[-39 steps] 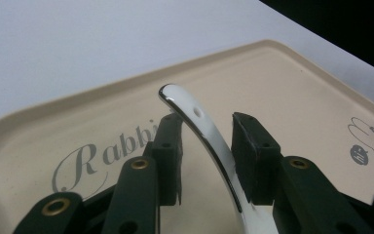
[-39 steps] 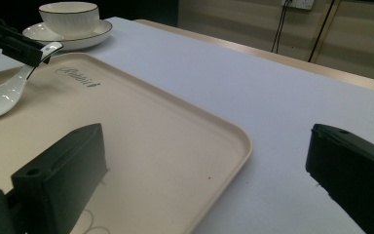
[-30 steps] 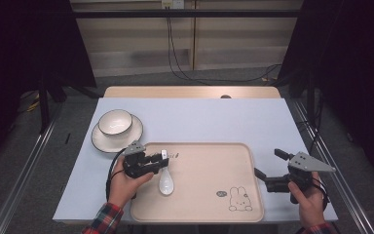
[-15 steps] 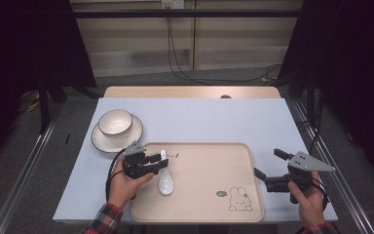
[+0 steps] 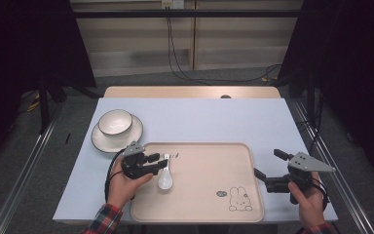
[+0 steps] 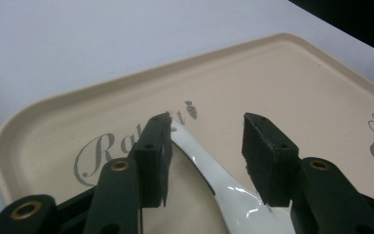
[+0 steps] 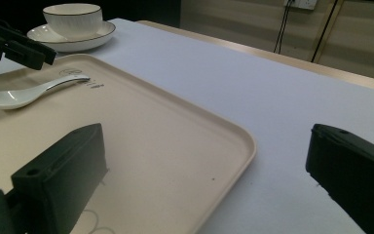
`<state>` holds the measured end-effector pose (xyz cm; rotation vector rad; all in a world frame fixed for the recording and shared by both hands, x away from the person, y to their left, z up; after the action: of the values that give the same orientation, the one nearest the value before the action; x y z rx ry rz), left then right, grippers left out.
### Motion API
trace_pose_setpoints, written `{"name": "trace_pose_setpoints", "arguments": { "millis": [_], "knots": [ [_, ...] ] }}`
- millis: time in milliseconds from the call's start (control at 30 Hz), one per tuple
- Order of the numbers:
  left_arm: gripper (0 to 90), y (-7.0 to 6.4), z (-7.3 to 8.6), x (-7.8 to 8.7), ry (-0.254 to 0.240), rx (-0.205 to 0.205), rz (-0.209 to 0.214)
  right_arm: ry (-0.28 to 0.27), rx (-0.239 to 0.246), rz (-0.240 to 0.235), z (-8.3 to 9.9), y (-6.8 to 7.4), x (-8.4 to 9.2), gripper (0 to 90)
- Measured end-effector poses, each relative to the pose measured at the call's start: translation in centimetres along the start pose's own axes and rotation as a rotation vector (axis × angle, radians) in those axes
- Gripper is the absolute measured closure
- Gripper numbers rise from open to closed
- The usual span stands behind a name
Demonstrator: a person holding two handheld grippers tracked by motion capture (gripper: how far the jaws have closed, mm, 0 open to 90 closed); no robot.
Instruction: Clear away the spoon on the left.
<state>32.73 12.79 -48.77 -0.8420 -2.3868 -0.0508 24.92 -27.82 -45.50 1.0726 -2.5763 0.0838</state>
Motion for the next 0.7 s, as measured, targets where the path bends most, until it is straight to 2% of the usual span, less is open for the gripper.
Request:
{"name": "trace_pose_setpoints", "arguments": {
  "millis": [233,400,433,700],
  "knots": [
    [51.5,0.1,-0.2,0.3,-0.019,0.001,-0.007,0.000,0.000,-0.001,0.0,0.0,0.0,0.6],
    [45.0,0.2,-0.5,0.6,-0.034,-0.005,-0.008,-0.001,0.001,-0.004,0.0,0.0,0.0,0.7],
    [43.9,0.3,-0.6,0.8,-0.040,-0.016,-0.013,-0.001,0.000,-0.003,0.0,0.0,0.0,0.7],
    [36.2,0.3,-1.0,1.4,-0.070,-0.015,-0.011,0.003,0.003,-0.001,0.0,0.0,0.0,0.7]
  ]
}}
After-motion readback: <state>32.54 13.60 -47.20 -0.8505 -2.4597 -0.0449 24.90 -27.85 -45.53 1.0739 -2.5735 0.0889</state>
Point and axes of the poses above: each handheld gripper's, and its own axes: x roughly backward along the jaws, z roughly out of its underside, y roughly to its left, the point moved 4 cm from there along -x, roughly forward along the jaws, and after that the axes turned 12 degrees about -z, right-handed, at the moved point
